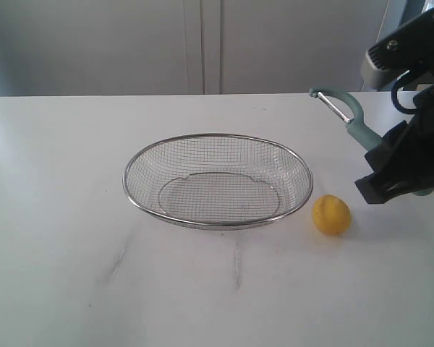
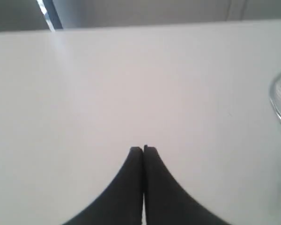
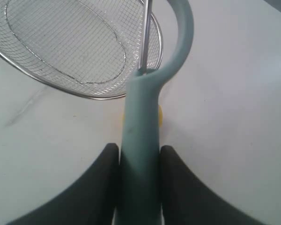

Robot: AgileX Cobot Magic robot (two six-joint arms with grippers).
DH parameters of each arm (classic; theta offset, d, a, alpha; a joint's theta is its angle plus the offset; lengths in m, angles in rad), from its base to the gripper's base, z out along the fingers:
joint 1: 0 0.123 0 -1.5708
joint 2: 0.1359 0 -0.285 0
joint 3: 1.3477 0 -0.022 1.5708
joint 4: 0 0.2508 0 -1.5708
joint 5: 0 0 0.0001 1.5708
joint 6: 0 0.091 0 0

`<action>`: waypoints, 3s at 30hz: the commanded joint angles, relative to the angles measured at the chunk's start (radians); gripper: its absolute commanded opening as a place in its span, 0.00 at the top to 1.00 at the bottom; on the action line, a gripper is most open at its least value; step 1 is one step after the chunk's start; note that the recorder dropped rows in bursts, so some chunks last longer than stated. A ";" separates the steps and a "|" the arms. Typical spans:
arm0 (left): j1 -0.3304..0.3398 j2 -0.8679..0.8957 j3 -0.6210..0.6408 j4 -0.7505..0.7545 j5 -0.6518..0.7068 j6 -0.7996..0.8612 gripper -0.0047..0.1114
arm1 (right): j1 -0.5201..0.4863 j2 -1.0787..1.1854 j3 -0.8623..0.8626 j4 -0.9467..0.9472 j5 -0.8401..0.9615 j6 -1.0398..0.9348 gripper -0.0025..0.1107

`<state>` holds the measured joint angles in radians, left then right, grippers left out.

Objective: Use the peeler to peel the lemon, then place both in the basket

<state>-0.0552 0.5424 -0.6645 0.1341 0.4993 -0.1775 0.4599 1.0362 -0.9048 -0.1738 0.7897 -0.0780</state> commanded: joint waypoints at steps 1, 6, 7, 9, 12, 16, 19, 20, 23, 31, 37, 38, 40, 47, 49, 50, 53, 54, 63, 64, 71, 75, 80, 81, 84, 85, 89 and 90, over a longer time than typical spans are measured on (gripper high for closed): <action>-0.006 0.110 -0.075 -0.447 0.140 0.407 0.96 | -0.002 -0.008 0.000 -0.003 -0.009 0.004 0.98; -0.006 0.238 -0.139 -0.888 0.257 0.741 0.96 | -0.002 -0.008 0.000 -0.003 -0.009 0.004 0.98; -0.006 0.264 -0.151 -0.925 0.271 0.758 0.96 | -0.002 -0.008 0.000 -0.003 -0.009 0.004 0.98; -0.008 0.309 -0.184 -0.978 0.305 0.768 0.96 | -0.002 -0.008 0.000 -0.003 -0.009 0.004 0.98; -0.043 0.357 -0.232 -0.986 0.325 0.783 0.96 | -0.002 -0.008 0.000 -0.003 -0.009 0.004 0.98; -0.134 0.405 -0.287 -0.976 0.310 0.785 0.96 | -0.002 -0.008 0.000 -0.003 -0.009 0.004 0.98; -0.227 0.441 -0.318 -0.938 0.293 0.776 0.96 | -0.002 -0.008 0.000 -0.003 -0.009 0.004 0.98; -0.264 0.455 -0.328 -0.922 0.286 0.763 0.96 | -0.002 -0.008 0.000 -0.003 -0.009 0.004 0.98; -0.383 0.504 -0.361 -0.841 0.256 0.701 0.96 | -0.002 -0.008 0.000 -0.003 -0.009 0.004 0.98; -0.703 0.694 -0.473 -0.544 0.184 0.484 0.96 | -0.002 -0.008 0.000 -0.003 -0.009 0.004 0.98; -0.843 0.860 -0.604 -0.409 0.183 0.395 0.96 | -0.002 -0.008 0.000 -0.003 -0.009 0.004 0.98; -0.862 0.888 -0.629 -0.399 0.183 0.393 0.96 | -0.002 -0.008 0.000 -0.003 -0.009 0.004 0.98; -0.893 0.945 -0.679 -0.373 0.198 0.385 0.96 | -0.002 -0.008 0.000 -0.003 -0.009 0.004 0.98; -0.969 1.106 -0.833 -0.278 0.308 0.376 0.96 | -0.002 -0.008 0.000 -0.003 -0.009 0.004 0.98; -0.982 1.129 -0.850 -0.278 0.291 0.387 0.96 | -0.002 -0.008 0.000 -0.003 -0.009 0.004 0.98; -0.989 1.144 -0.861 -0.278 0.274 0.395 0.96 | -0.002 -0.008 0.000 -0.003 -0.009 0.004 0.98; -0.994 1.165 -0.872 -0.286 0.236 0.444 0.96 | -0.002 -0.008 0.000 -0.003 -0.009 0.004 0.98; -0.994 1.171 -0.872 -0.286 0.217 0.455 0.96 | -0.002 -0.008 0.000 -0.003 -0.009 0.004 0.98; -0.994 1.185 -0.872 -0.288 0.047 0.522 0.96 | -0.002 -0.008 0.000 -0.003 -0.012 0.004 0.98; -0.994 1.185 -0.872 -0.288 0.042 0.539 0.96 | -0.002 -0.008 0.000 -0.003 -0.012 0.004 0.98; -0.994 1.193 -0.872 -0.288 0.048 0.579 0.96 | -0.002 -0.008 0.000 -0.007 -0.007 0.004 0.98; -0.994 1.216 -0.872 -0.286 0.044 0.608 0.94 | -0.002 -0.008 0.000 -0.028 0.000 0.004 0.98; -0.994 1.256 -0.872 -0.286 0.041 0.706 0.78 | -0.002 -0.008 0.000 -0.066 0.030 -0.004 0.98; -0.994 1.265 -0.872 -0.286 0.035 0.708 0.72 | -0.002 -0.008 0.000 -0.076 0.042 -0.004 0.98; -0.994 1.291 -0.872 -0.286 -0.001 0.708 0.58 | -0.002 -0.008 0.000 -0.081 0.053 0.002 0.98; -0.994 1.301 -0.872 -0.286 -0.017 0.715 0.53 | -0.002 -0.008 0.000 -0.081 0.050 0.008 0.98; -0.994 1.340 -0.872 -0.286 -0.082 0.717 0.34 | -0.002 -0.008 0.000 -0.081 0.050 0.008 0.98; -0.994 1.348 -0.872 -0.286 -0.089 0.717 0.32 | -0.002 -0.008 0.000 -0.081 0.050 0.008 0.98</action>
<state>-1.0449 1.8751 -1.5314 -0.1391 0.4328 0.5349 0.4599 1.0362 -0.9048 -0.2444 0.8420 -0.0732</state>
